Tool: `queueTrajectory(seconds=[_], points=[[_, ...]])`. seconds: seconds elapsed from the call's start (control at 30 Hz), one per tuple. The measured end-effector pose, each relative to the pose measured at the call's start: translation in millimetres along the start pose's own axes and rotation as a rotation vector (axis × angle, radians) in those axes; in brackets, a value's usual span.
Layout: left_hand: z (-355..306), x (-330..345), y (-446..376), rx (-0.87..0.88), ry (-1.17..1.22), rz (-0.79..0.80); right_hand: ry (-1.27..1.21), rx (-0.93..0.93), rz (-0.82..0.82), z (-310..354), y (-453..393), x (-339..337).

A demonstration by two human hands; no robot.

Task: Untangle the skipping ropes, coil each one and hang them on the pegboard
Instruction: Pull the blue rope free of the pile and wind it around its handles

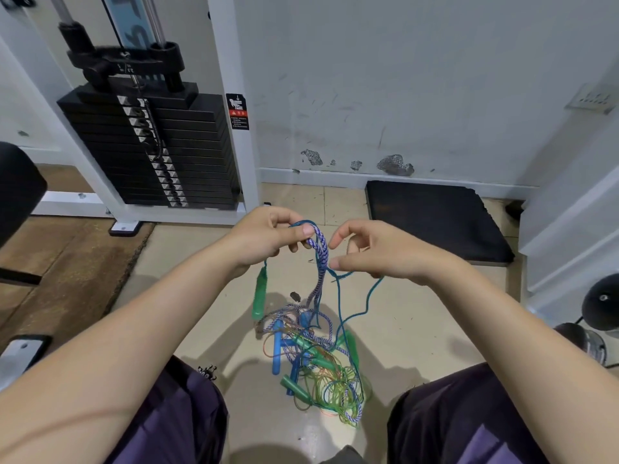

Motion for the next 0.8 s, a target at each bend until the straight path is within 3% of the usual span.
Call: queueTrajectory(seconds=[0.13,0.3,0.57,0.8], points=[[-4,0,2,0.029,0.07,-0.022,0.299,-0.012,-0.02,-1,-5,6],[-4,-1,3,0.042,0.103,-0.025,0.385,-0.021,-0.047,-2,-6,6],[-1,8,3,0.032,0.06,0.061,0.16,-0.216,-0.094,10,-1,6],[-3,14,4,0.011,0.005,0.165,0.003,-0.274,-0.171,11,0,3]])
Point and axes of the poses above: each hand's wrist, its own y-axis away from the middle knuckle, its own x-axis out of the palm, z = x × y, the point moved 3 cm from there along -y, towards the middle knuckle, and after that the axes turned 8 degrees about -y, right-handed, at the moved point
